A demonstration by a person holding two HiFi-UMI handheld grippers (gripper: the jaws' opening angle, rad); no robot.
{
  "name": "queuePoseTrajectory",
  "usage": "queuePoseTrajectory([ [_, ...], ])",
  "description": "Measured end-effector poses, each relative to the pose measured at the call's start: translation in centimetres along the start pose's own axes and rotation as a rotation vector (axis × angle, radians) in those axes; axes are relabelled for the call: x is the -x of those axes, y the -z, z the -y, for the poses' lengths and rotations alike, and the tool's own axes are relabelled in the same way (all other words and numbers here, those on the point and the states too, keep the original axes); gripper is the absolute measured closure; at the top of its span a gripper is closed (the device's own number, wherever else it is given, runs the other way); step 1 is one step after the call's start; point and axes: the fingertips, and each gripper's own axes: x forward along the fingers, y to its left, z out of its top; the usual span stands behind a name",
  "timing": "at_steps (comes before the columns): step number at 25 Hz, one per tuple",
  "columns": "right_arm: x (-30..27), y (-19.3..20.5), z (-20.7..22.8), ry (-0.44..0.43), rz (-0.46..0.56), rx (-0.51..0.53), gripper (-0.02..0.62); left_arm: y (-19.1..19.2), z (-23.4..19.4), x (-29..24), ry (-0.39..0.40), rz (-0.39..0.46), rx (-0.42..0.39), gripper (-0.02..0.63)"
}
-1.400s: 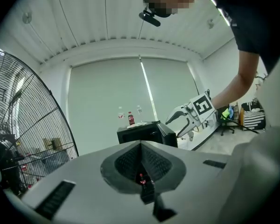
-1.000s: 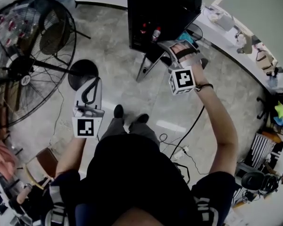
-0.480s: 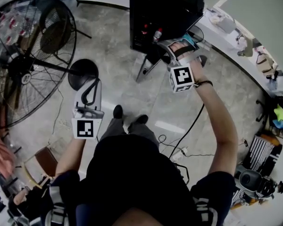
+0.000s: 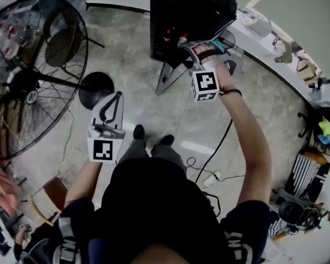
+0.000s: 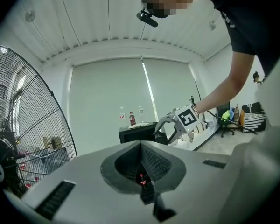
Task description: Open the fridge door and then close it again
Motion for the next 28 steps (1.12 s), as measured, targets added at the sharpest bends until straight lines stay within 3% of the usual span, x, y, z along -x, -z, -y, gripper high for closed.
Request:
queuePoseTrajectory([
  [12, -4.8, -1.0, 5.2, 0.022, -0.096, -0.125, 0.273, 0.0, -3.7, -1.4, 0.116, 0.033, -0.074, 0.583],
  [18, -7.3, -1.3, 7.6, 0.032, -0.132, -0.193, 0.273, 0.4, -5.3, -2.3, 0.158, 0.042, -0.057, 0.583],
  [22, -8.8, -0.9, 9.3, 0.041, -0.137, -0.229, 0.275, 0.0, -6.3, -3.4, 0.156, 0.062, -0.043, 0.583],
  [28, -11.2, -0.2, 11.9, 0.059, -0.133, -0.268, 0.278, -0.1, -7.3, -5.5, 0.148, 0.045, -0.095, 0.583],
])
